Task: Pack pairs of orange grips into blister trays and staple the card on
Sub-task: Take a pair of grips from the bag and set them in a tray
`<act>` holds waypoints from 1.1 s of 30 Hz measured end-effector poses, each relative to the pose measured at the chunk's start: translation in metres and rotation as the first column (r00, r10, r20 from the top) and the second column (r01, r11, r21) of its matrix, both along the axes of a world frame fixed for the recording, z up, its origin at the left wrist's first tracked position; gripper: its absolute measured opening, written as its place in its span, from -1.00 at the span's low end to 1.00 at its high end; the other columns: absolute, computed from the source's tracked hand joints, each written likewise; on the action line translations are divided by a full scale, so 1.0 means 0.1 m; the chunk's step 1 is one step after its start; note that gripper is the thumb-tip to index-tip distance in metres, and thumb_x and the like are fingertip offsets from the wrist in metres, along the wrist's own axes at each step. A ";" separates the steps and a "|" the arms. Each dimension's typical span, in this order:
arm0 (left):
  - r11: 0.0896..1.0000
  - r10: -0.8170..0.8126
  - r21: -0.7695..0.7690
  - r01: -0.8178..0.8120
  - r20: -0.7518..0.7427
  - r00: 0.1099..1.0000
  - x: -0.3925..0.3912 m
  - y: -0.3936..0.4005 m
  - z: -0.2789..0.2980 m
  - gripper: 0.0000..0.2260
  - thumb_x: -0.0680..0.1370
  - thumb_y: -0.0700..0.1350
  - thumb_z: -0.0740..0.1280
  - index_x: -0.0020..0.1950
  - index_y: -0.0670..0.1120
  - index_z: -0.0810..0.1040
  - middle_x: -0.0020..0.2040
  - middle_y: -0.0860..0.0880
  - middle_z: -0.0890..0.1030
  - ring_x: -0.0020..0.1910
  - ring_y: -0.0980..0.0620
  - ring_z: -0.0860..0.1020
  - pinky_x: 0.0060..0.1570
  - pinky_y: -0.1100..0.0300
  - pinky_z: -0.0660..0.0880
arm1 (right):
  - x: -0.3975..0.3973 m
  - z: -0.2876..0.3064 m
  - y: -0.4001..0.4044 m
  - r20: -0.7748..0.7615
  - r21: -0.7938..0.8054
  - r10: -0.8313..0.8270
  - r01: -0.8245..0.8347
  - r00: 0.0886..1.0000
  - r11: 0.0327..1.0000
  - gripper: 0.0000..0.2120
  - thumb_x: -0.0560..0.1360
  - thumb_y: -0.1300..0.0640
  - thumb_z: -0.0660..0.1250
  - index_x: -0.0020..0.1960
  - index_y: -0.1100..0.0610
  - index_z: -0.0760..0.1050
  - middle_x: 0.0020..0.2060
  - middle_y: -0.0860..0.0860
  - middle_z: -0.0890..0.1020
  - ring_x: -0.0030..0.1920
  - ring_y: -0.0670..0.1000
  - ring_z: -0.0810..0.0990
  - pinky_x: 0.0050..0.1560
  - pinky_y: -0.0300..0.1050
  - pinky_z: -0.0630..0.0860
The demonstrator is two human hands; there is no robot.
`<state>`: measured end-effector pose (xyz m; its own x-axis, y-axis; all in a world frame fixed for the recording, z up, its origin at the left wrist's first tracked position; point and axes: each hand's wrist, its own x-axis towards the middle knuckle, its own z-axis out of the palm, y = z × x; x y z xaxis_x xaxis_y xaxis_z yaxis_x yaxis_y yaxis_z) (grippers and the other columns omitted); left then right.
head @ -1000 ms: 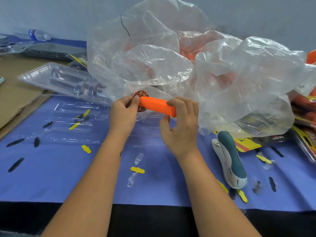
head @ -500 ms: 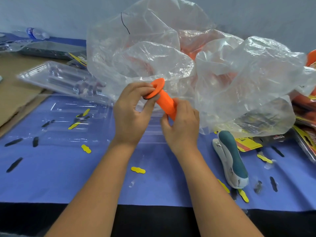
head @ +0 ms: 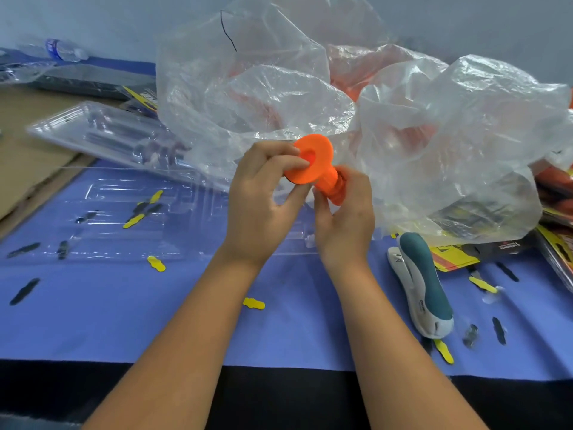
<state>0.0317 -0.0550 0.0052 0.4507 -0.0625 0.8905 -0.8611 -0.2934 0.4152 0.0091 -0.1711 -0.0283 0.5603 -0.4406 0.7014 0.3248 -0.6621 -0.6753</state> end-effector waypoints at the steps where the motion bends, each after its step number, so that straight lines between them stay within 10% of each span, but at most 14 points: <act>1: 1.000 -0.011 -0.011 0.011 -0.035 0.999 0.02 0.03 0.01 -0.88 0.46 -0.25 0.48 -0.05 -0.22 0.59 0.04 0.01 0.50 0.06 0.02 0.55 -0.01 0.15 0.54 | 0.00 0.00 -0.01 -0.011 -0.017 -0.010 0.009 1.000 1.000 -0.75 0.48 0.28 0.35 0.16 0.21 0.49 -0.01 0.05 0.56 -0.03 0.10 0.56 0.00 0.03 0.53; 5: 0.997 -0.043 -0.069 0.019 -0.364 0.930 0.10 0.22 0.04 -0.76 0.45 -0.18 0.45 -0.13 0.04 0.39 -0.10 0.16 0.55 -0.11 0.11 0.59 -0.14 0.12 0.56 | 0.03 0.00 -0.06 -0.060 0.117 -0.034 0.041 0.998 0.992 -0.73 0.49 0.27 0.35 0.19 0.20 0.49 -0.04 0.01 0.53 -0.10 -0.11 0.46 -0.05 -0.39 0.37; 10: 0.929 0.221 0.370 -0.020 -0.511 0.830 0.28 0.56 -0.03 -0.93 0.38 -0.01 0.30 -0.30 0.11 0.52 -0.28 0.20 0.60 -0.17 0.19 0.55 0.10 0.05 0.47 | 0.00 0.10 -0.16 -0.004 0.411 -0.082 0.076 0.997 0.908 -0.76 0.53 0.20 0.32 0.00 -0.14 0.41 -0.13 0.06 0.55 -0.13 0.08 0.52 0.00 0.13 0.53; 13: 0.881 0.306 0.474 -0.002 -0.565 0.766 0.33 0.62 -0.07 -0.79 0.32 0.00 0.17 -0.28 0.14 0.61 -0.14 0.11 0.69 0.02 0.06 0.58 0.33 -0.05 0.32 | -0.01 0.10 -0.15 0.001 0.385 -0.075 0.068 0.997 0.921 -0.79 0.50 0.17 0.32 0.05 -0.10 0.43 -0.10 -0.01 0.53 -0.05 0.12 0.53 0.05 0.08 0.52; 17: 0.923 0.126 0.330 0.199 -0.747 0.653 0.39 0.64 -0.16 -0.61 0.35 -0.14 0.10 -0.07 0.06 0.69 0.19 0.09 0.62 0.33 0.29 0.37 0.51 -0.02 0.07 | 0.00 0.07 -0.11 0.015 0.289 -0.025 0.020 1.000 0.957 -0.73 0.47 0.18 0.35 0.10 -0.08 0.44 -0.10 -0.17 0.42 -0.12 -0.19 0.45 -0.05 -0.42 0.34; 22: 0.993 -0.115 -0.097 0.062 -0.802 0.586 0.43 0.60 -0.16 -0.59 0.51 -0.35 0.09 0.06 -0.03 0.66 0.21 -0.04 0.62 0.08 0.32 0.54 0.06 0.51 0.38 | -0.03 0.07 -0.03 0.020 0.115 0.013 -0.015 1.000 0.993 -0.81 0.44 0.27 0.36 0.05 0.18 0.50 -0.10 -0.08 0.41 -0.16 -0.18 0.41 -0.08 -0.36 0.35; 28: 0.921 -0.315 -0.391 0.001 -0.741 0.593 0.49 0.65 -0.15 -0.65 0.63 -0.21 0.03 0.18 -0.01 0.58 0.15 0.01 0.65 0.17 0.14 0.59 0.14 0.34 0.40 | -0.04 0.08 0.01 -0.047 -0.333 -0.083 0.062 0.995 0.941 -0.62 0.40 0.33 0.40 0.21 0.25 0.56 0.02 0.13 0.64 0.02 0.21 0.57 0.11 -0.03 0.41; 33: 0.911 -0.333 -0.412 -0.004 -0.744 0.579 0.51 0.60 -0.17 -0.70 0.62 -0.11 0.11 0.05 0.01 0.65 -0.02 0.09 0.69 0.04 0.16 0.63 0.14 0.29 0.46 | 0.05 0.18 0.15 -0.201 -0.399 -0.036 -0.048 0.979 0.916 -0.67 0.38 0.34 0.42 0.14 0.17 0.60 0.05 0.05 0.67 0.15 0.15 0.57 0.19 -0.02 0.36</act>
